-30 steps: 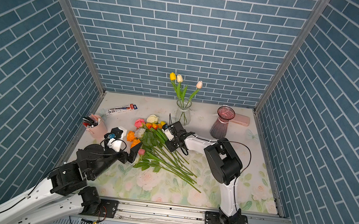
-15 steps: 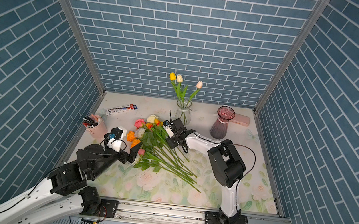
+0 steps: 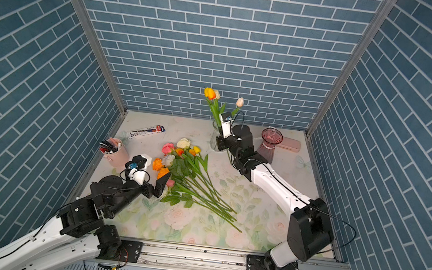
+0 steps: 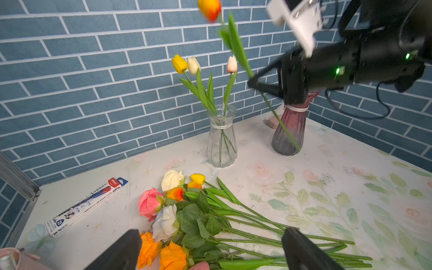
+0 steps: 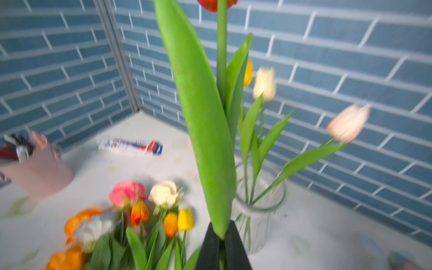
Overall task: Arrange the flowers in different vases according to their variety
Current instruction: Insert the flower into the vase.
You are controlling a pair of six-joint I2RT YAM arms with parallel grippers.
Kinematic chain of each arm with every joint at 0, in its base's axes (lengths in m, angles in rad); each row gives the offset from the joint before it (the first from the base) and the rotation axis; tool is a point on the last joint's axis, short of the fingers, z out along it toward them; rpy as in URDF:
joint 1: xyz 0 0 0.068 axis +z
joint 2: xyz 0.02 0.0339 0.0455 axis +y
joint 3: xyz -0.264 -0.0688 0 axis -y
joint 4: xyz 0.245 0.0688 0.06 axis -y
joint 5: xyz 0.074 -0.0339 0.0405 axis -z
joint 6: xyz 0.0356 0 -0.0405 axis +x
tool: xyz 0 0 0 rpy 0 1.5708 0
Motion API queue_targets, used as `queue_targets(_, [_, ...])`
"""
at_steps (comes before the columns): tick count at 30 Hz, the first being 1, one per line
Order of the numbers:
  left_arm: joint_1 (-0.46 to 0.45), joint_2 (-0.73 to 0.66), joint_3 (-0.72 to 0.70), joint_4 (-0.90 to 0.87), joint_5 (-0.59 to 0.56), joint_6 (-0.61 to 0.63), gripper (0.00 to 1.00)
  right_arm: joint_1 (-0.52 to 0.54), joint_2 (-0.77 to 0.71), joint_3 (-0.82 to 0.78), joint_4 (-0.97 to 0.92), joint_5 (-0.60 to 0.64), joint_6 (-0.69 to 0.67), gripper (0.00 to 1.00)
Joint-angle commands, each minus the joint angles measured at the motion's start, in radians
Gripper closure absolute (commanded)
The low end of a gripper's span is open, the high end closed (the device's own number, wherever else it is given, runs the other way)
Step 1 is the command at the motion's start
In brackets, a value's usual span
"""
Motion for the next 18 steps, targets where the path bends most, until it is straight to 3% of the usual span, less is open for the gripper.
queue_targets(1, [-0.005,0.008,-0.018,0.028,0.044,0.021,0.0,-0.037,0.027,0.007,0.424,-0.034,0.033,1.0])
queue_targets(11, [-0.006,-0.062,-0.121,0.146,0.125,0.089,0.0,-0.081,0.351,0.439,0.431,-0.183,0.042,1.0])
queue_targets(18, [-0.005,-0.161,-0.159,0.174,0.136,0.123,0.0,-0.092,0.503,0.529,0.427,-0.201,0.067,1.0])
